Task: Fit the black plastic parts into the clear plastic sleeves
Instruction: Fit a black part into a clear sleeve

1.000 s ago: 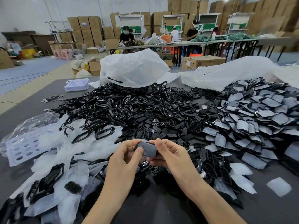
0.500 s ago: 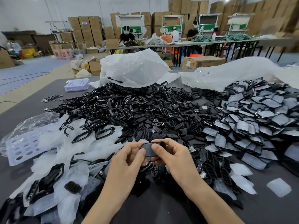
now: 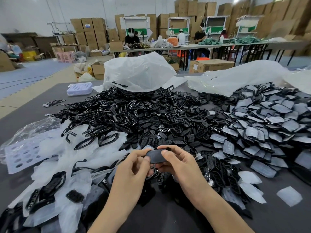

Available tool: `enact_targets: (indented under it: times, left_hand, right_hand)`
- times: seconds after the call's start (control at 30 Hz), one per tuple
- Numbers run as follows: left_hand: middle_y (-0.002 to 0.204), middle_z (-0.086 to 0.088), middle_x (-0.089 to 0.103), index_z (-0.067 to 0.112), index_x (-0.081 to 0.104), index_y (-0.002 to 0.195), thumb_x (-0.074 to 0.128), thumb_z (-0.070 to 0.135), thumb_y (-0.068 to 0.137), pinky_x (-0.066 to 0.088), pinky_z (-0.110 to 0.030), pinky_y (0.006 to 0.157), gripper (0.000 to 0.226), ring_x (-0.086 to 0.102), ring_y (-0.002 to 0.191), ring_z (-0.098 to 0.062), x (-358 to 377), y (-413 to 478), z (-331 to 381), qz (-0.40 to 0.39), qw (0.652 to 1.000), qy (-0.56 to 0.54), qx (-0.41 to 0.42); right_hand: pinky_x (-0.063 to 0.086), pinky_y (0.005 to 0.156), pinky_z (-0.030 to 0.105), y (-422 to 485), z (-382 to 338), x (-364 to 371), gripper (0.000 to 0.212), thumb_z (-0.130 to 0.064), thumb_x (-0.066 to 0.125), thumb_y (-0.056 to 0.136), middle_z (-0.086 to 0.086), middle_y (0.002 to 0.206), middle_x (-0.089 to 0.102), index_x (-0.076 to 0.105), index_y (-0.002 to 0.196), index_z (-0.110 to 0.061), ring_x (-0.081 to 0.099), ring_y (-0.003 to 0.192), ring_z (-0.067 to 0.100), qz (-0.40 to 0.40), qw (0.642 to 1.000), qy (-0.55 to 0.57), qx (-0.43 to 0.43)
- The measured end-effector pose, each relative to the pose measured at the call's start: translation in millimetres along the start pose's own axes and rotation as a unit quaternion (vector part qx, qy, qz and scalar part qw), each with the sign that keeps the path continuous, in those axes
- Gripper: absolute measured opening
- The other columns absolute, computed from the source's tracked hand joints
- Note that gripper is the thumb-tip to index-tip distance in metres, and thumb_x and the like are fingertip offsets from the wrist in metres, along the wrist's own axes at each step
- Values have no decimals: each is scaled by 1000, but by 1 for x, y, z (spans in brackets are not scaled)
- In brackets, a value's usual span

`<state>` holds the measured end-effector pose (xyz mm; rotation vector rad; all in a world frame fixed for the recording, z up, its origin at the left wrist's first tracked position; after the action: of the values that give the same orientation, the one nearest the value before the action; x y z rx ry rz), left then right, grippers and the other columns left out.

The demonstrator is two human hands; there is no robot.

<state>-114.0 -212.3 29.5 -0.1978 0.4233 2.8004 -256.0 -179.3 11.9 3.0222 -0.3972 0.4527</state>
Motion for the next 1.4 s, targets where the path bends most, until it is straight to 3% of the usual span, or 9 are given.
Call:
enact_targets:
  times: [0.3, 0.43, 0.5, 0.6, 0.7, 0.87, 0.97, 1.1, 1.4]
  left_hand:
    - [64, 3, 62, 29, 71, 101, 59, 5, 97, 45, -10, 62, 27, 60, 63, -3, 5, -3, 1, -17, 999, 23, 33]
    - [72, 4, 69, 38, 72, 103, 60, 9, 97, 52, -23, 64, 32, 65, 68, -13, 6, -3, -2, -20, 998, 42, 39]
    - [81, 13, 73, 43, 71, 104, 59, 10, 98, 52, -18, 66, 36, 67, 73, -5, 7, -4, -1, -25, 997, 57, 47]
    - [95, 16, 71, 47, 69, 110, 56, 20, 99, 51, -14, 72, 31, 68, 85, -6, 7, -5, 4, -31, 993, 80, 78]
    - [90, 12, 64, 47, 67, 117, 49, 36, 100, 49, -14, 73, 27, 64, 84, -12, 9, -8, 10, -42, 985, 117, 122]
    - [106, 20, 65, 45, 57, 129, 41, 40, 105, 49, -15, 78, 29, 65, 100, -9, 10, -13, 16, -38, 969, 181, 162]
    - [102, 23, 55, 37, 55, 133, 37, 32, 106, 43, -12, 68, 33, 60, 86, -5, 15, -18, 25, -53, 938, 269, 210]
    - [103, 19, 56, 30, 59, 129, 40, 24, 99, 47, -19, 63, 36, 58, 78, -1, 26, -24, 32, -82, 899, 351, 247]
    - [81, 14, 57, 31, 61, 132, 45, 22, 88, 34, -15, 56, 48, 52, 67, -7, 52, -38, 28, -166, 899, 337, 226]
  right_hand:
    - [57, 64, 26, 1, 8, 7, 30, -6, 62, 98, 13, 86, 75, 79, 83, -25, 68, 69, 21, -33, 999, 31, 28]
    - [57, 67, 28, 1, 9, 8, 22, -10, 69, 94, 13, 85, 75, 78, 81, -26, 69, 69, 21, -43, 998, 35, 24]
    - [57, 65, 26, 1, 9, 9, 15, -17, 73, 86, 11, 81, 75, 78, 78, -29, 70, 67, 21, -46, 998, 32, 26]
    - [56, 64, 25, 1, 9, 8, 14, -20, 75, 78, 9, 77, 74, 74, 71, -32, 70, 66, 20, -59, 997, 24, 37]
    - [54, 64, 25, -1, 8, 8, 14, -27, 77, 73, 8, 77, 72, 67, 65, -33, 70, 69, 19, -81, 996, -7, 47]
    - [44, 46, 15, 2, 2, -7, 28, -12, 71, 87, 6, 68, 66, 56, 66, -22, 63, 55, 10, -10, 998, -49, 29]
    - [40, 45, 15, 2, -3, -14, 31, -3, 64, 92, 1, 59, 54, 46, 71, -16, 48, 47, 5, 19, 999, -21, 13]
    - [50, 60, 22, 5, -2, -18, 36, -2, 65, 91, -1, 60, 55, 47, 65, -20, 52, 57, 9, 46, 999, -1, -2]
    - [55, 58, 22, 4, -1, -25, 33, -4, 66, 91, 4, 70, 63, 45, 70, -18, 69, 67, 19, 68, 997, 45, 16]
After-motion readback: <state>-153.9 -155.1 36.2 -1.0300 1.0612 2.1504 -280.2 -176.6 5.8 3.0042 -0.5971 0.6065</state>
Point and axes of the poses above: each hand's wrist, its own y-axis towards the middle knuckle, its own x-axis out of the palm, z = x × y, the point moved 8 cm from there along y, towards the middle knuckle
